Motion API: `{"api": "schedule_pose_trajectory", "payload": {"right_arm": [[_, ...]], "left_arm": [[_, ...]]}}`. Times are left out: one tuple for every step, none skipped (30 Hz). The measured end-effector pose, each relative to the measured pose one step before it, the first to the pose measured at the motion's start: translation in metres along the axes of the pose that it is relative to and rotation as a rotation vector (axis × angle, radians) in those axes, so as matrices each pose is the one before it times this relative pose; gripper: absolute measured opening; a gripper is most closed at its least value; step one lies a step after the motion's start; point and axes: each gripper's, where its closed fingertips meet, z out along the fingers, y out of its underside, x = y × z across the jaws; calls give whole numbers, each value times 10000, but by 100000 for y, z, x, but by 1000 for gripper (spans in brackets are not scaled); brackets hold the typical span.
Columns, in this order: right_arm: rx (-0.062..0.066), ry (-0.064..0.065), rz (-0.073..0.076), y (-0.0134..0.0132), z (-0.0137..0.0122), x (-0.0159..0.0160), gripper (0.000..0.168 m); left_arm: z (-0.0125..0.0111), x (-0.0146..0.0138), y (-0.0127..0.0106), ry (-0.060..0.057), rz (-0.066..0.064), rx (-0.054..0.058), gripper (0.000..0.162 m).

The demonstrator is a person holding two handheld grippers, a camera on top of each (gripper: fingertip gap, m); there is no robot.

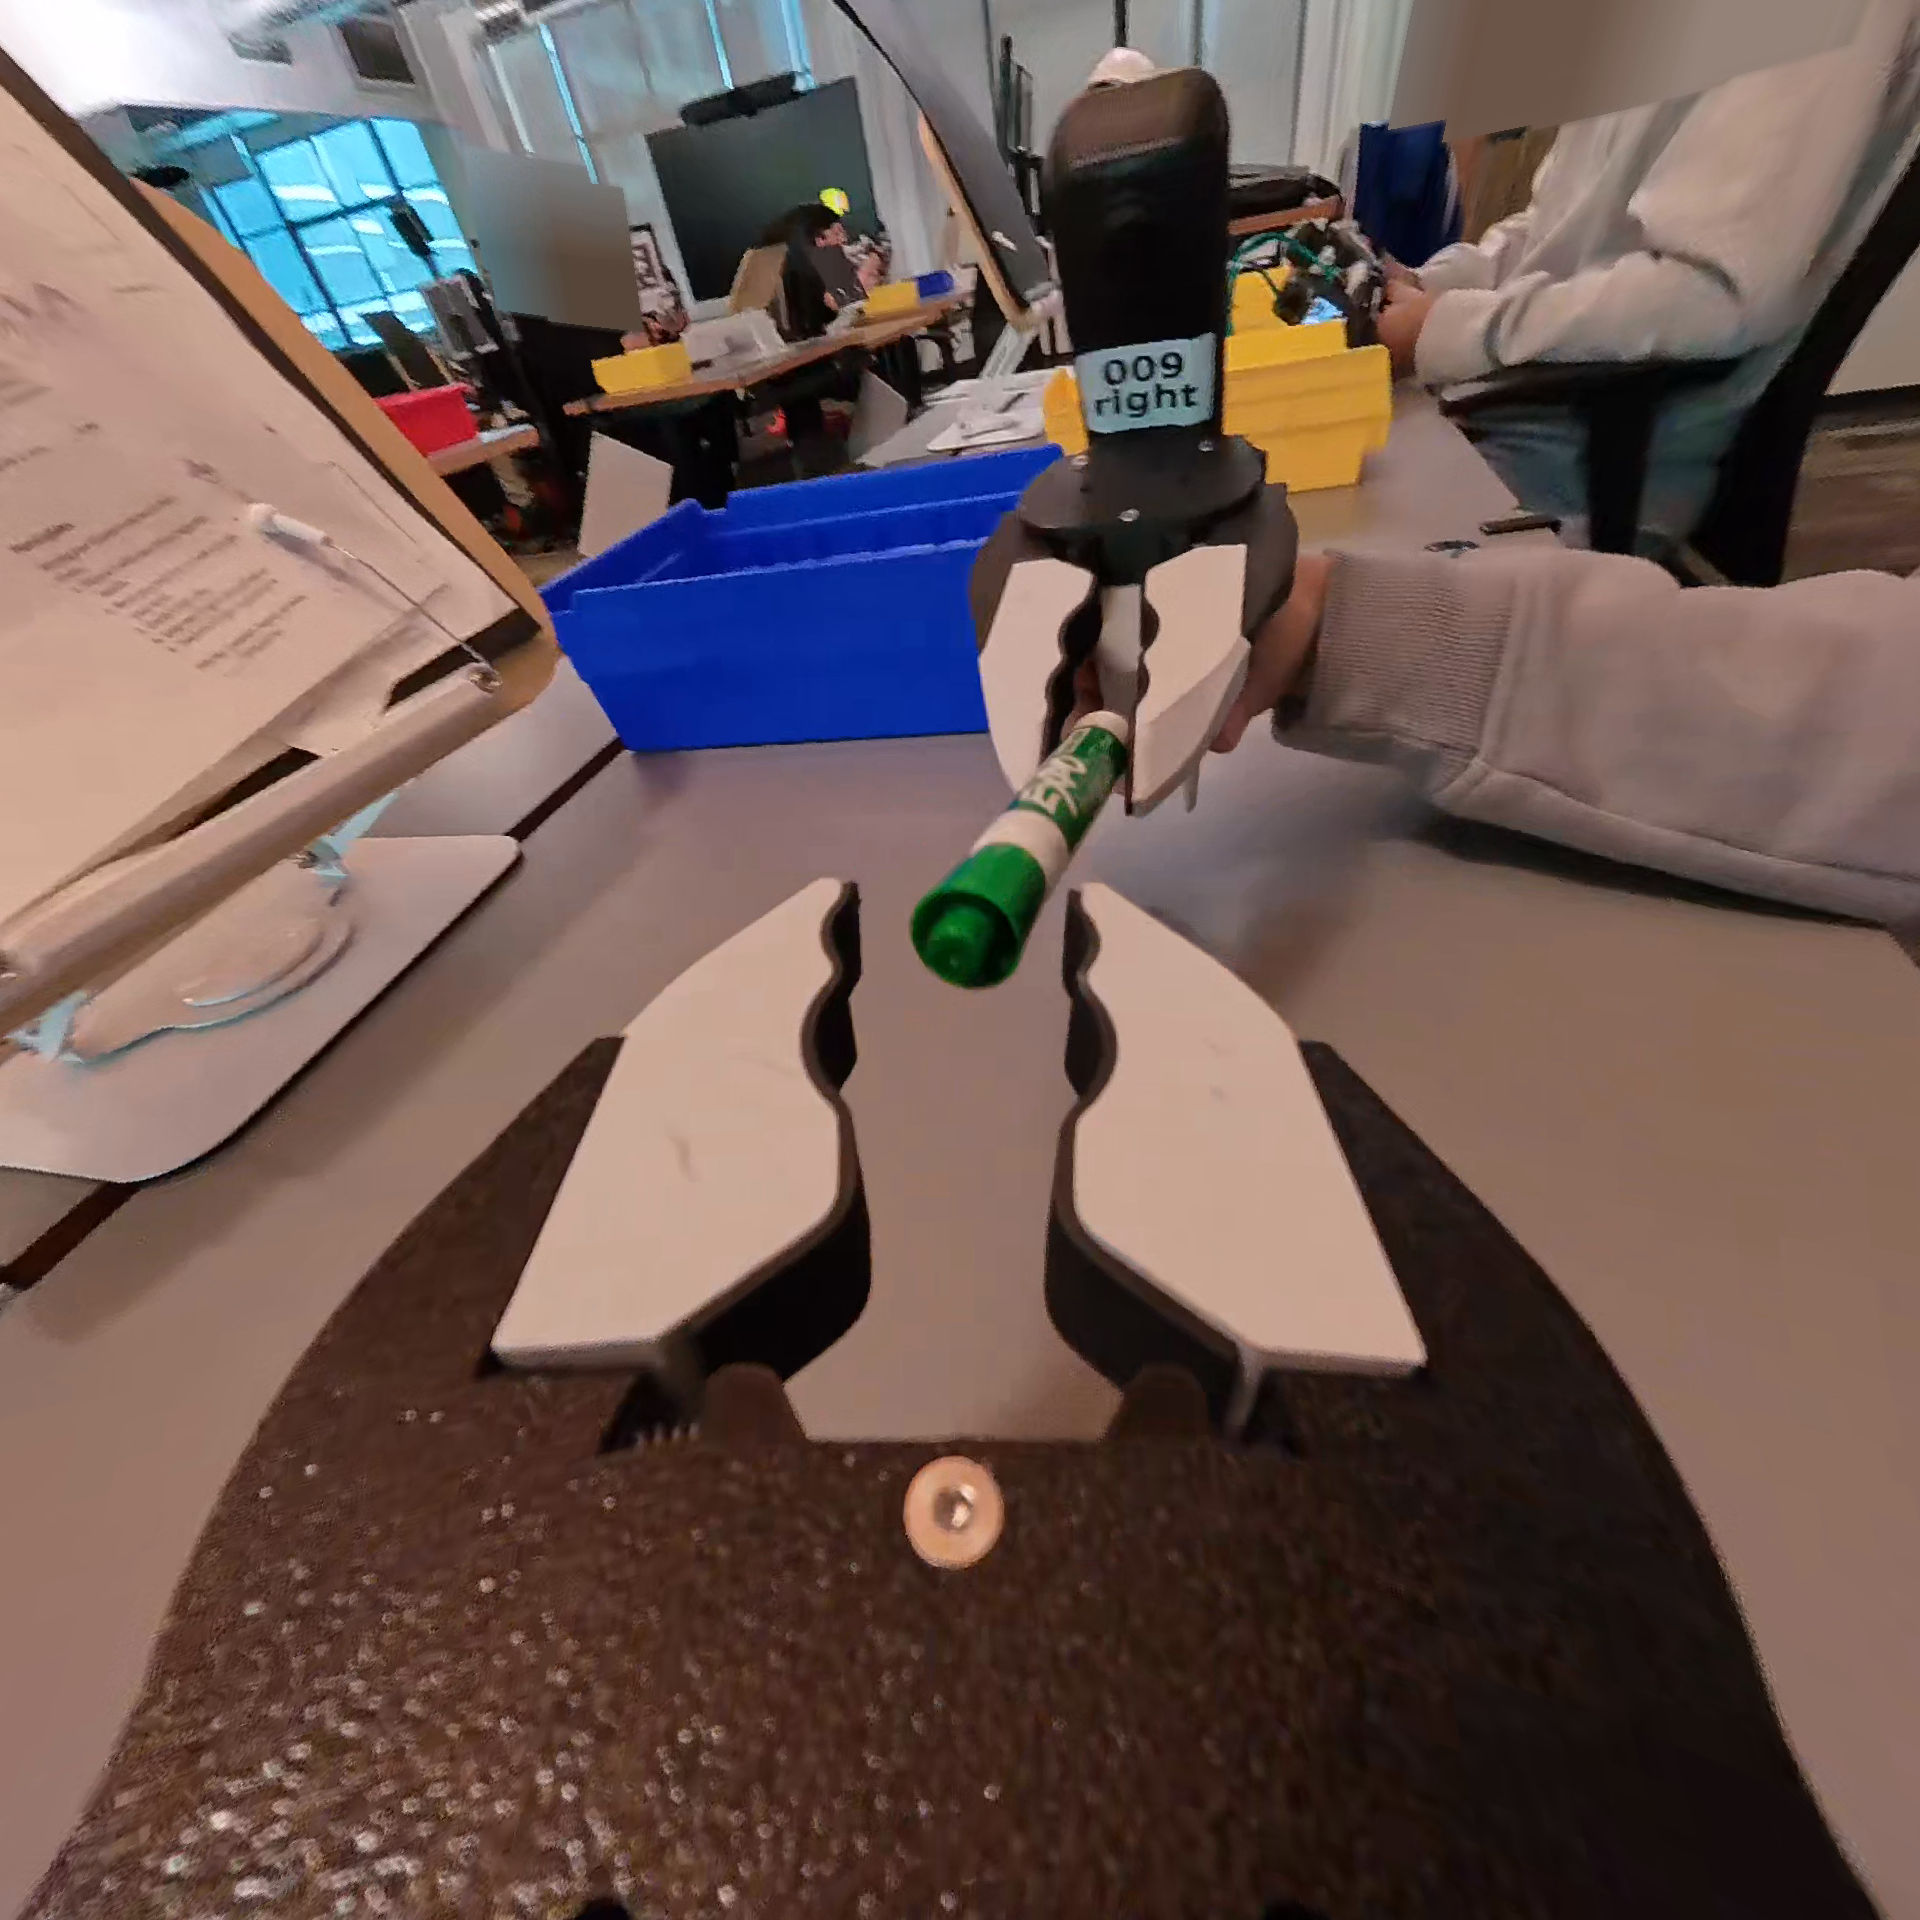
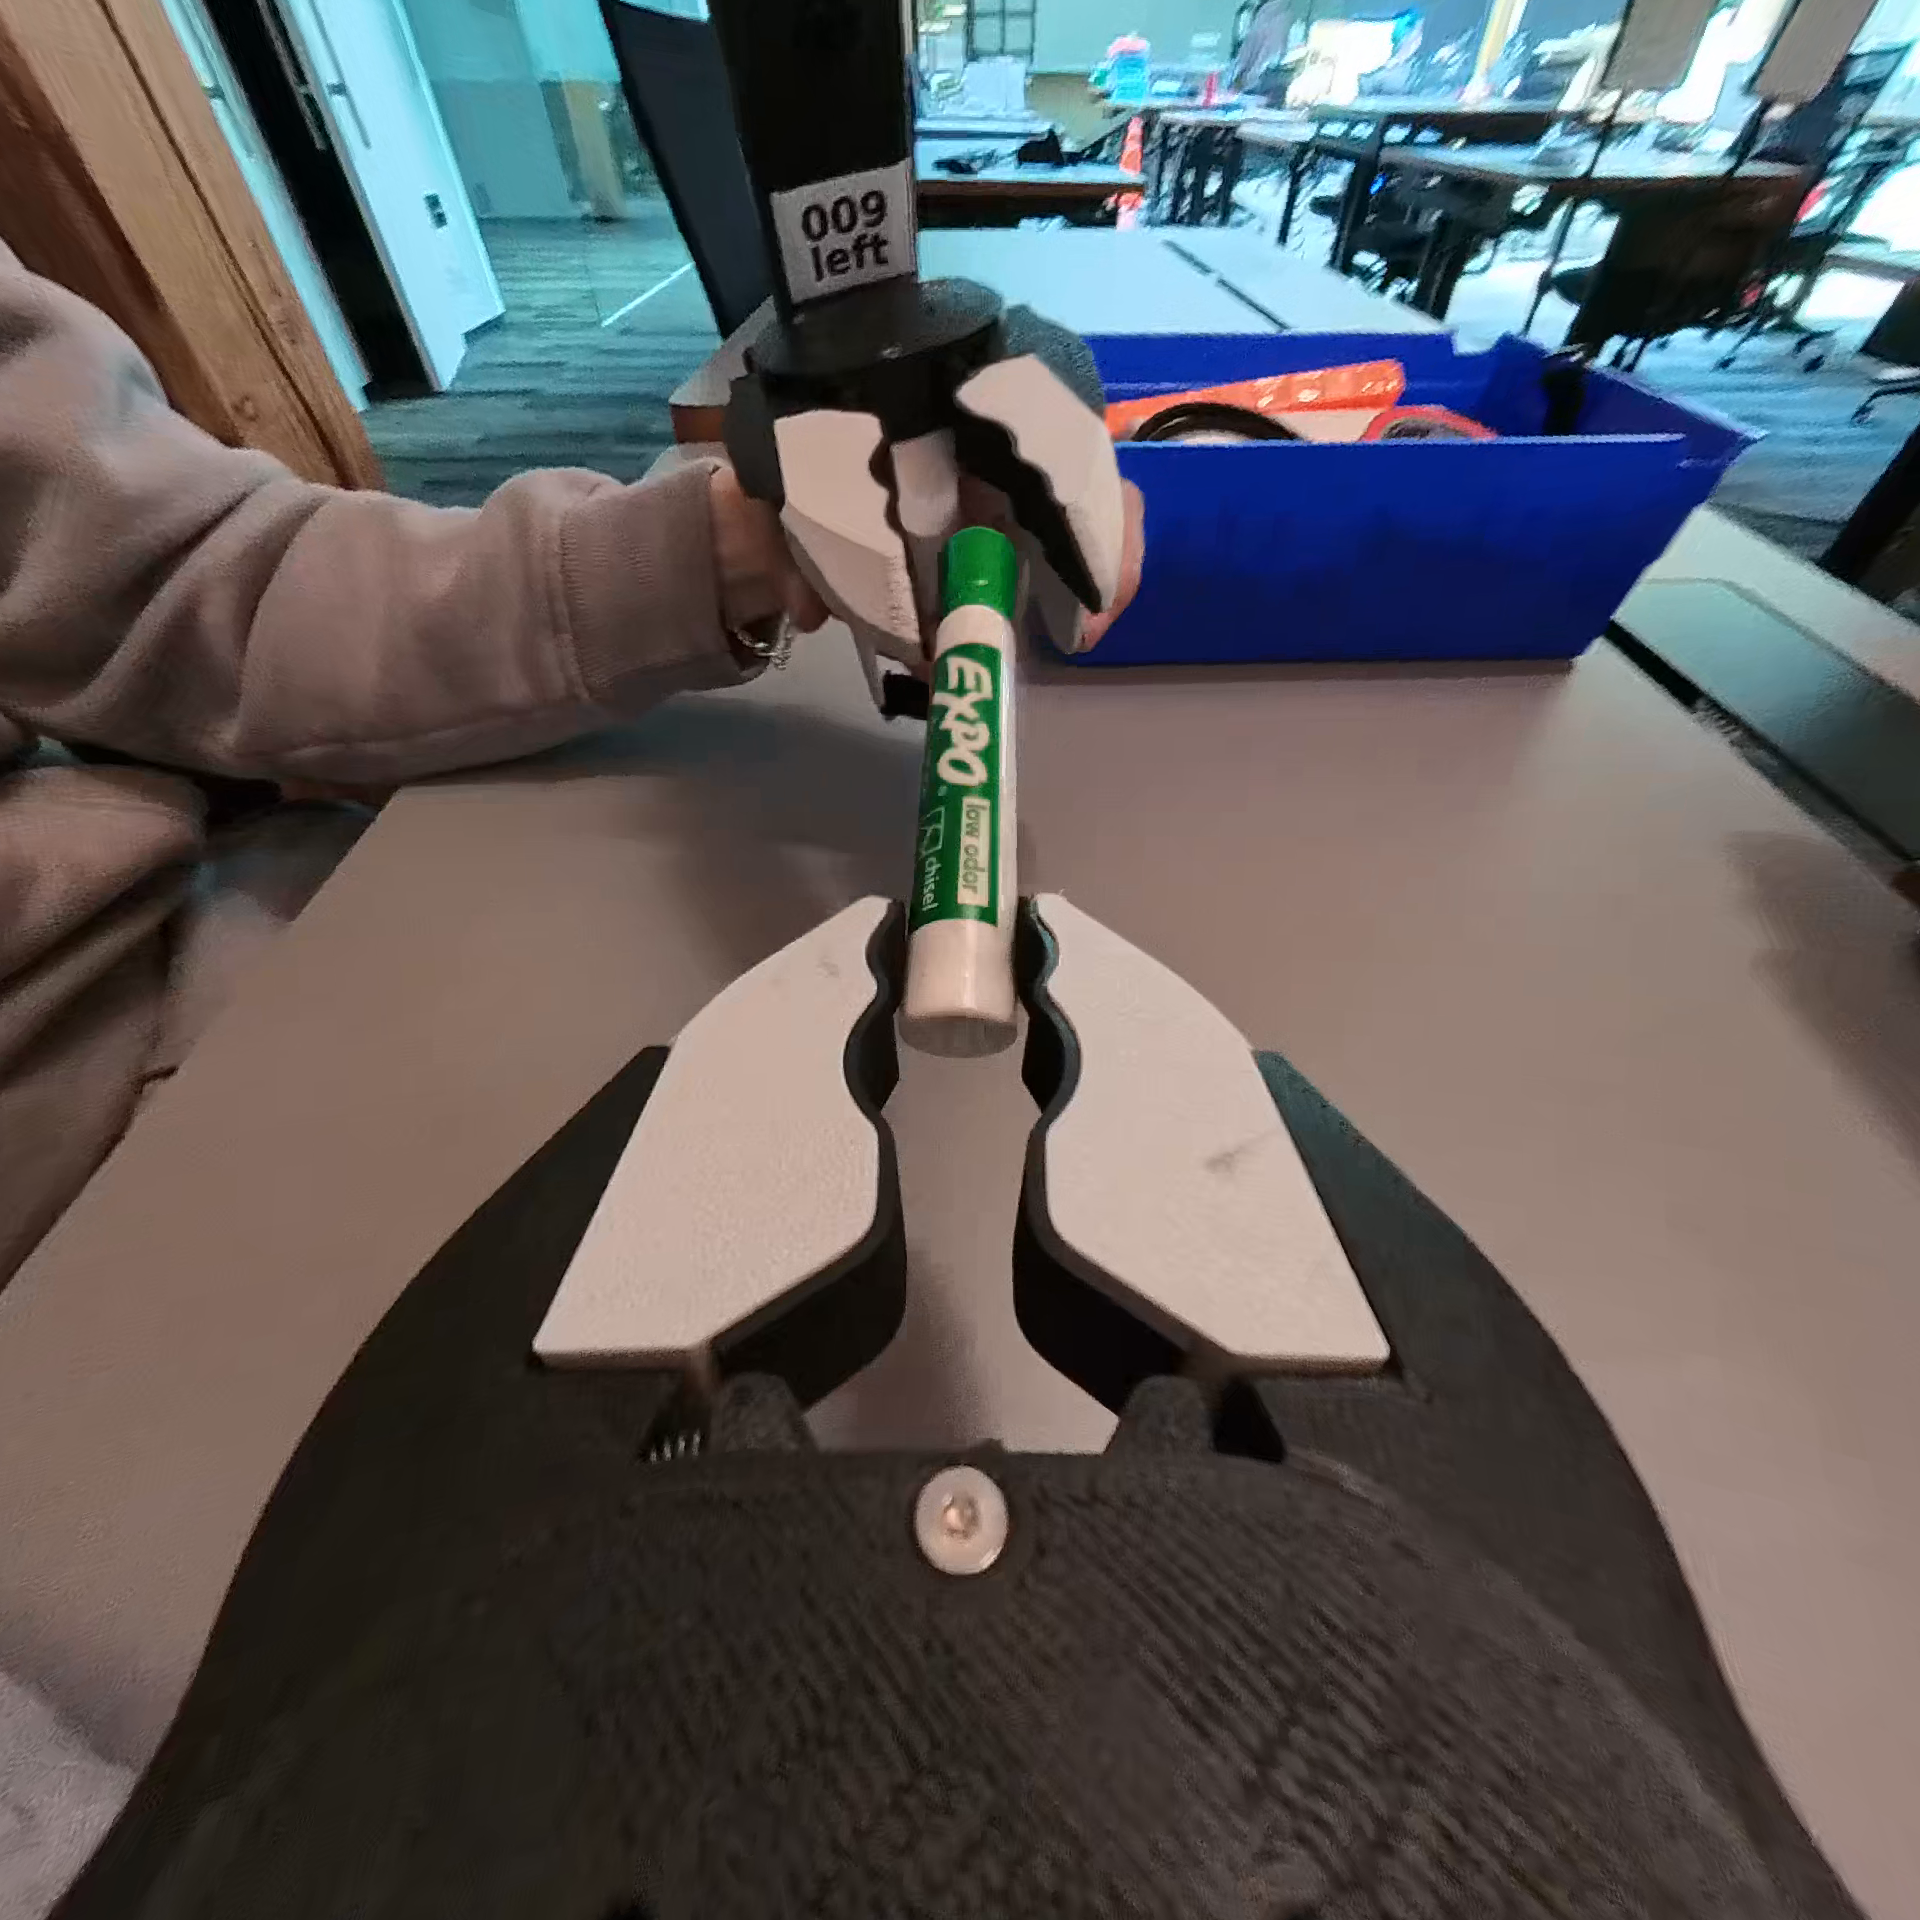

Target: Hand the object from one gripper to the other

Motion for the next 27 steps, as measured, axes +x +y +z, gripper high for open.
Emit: {"api": "schedule_pose_trajectory", "payload": {"right_arm": [[-86,-129,90,150,227,-153,21],[-87,-104,64,159,188,-104,21],[-13,-18,24,66,111,8,21],[59,-10,49,-30,11,28,21],[48,-73,87,-24,-49,-39,21],[84,16,3,-89,-68,58,21],[84,74,-31,-85,-79,105,21],[97,179,-36,-101,-82,245,21],[210,465,-125,-236,-91,643,21],[338,592,-247,-381,-90,768,23],[400,528,-308,-404,-48,588,30],[370,468,-265,-372,-22,481,42],[319,561,-182,-394,-32,660,50],[311,458,-56,-434,14,601,56],[369,164,99,-491,83,226,61],[439,33,249,-561,91,69,65],[529,54,335,-661,75,152,68],[638,45,421,-769,67,155,70],[651,-173,501,-750,29,-138,70],[556,-347,511,-654,33,-381,67],[442,-278,391,-505,87,-304,60],[388,-176,294,-402,136,-232,57],[341,-193,266,-292,189,-297,56],[205,-201,222,-85,240,-320,53],[56,-206,165,137,276,-344,50],[-54,-235,51,271,274,-386,45],[-75,-188,-120,263,228,-363,35]], "left_arm": [[96,228,36,148,-24,32,33],[39,205,-54,131,-6,87,32],[7,166,-26,110,-13,53,30],[-2,122,82,93,-3,-17,26],[13,146,111,124,5,-34,25],[33,90,68,109,-21,-2,24],[54,17,22,71,-17,11,23],[65,-60,15,29,-50,-13,23],[101,-297,-33,-121,-129,-10,22],[149,-349,-208,-197,-160,126,22],[184,-239,-451,-181,-175,320,21],[195,-279,-518,-217,-273,351,20],[190,-417,-432,-299,-321,307,20],[161,-368,-520,-244,-352,430,20],[121,-198,-535,-101,-411,492,19],[65,-114,-481,1,-465,456,20],[0,-51,-476,78,-450,465,20],[-49,109,-502,200,-440,481,20],[-83,195,-483,286,-465,461,19],[-76,153,-404,248,-414,400,19],[-49,199,-212,268,-317,244,19],[-31,270,-45,296,-200,128,20],[17,203,12,209,-97,126,20],[50,133,76,142,-64,109,19],[83,7,148,55,-86,47,19],[88,-57,150,5,-70,22,19],[89,-55,168,-9,-32,-1,19]]}}
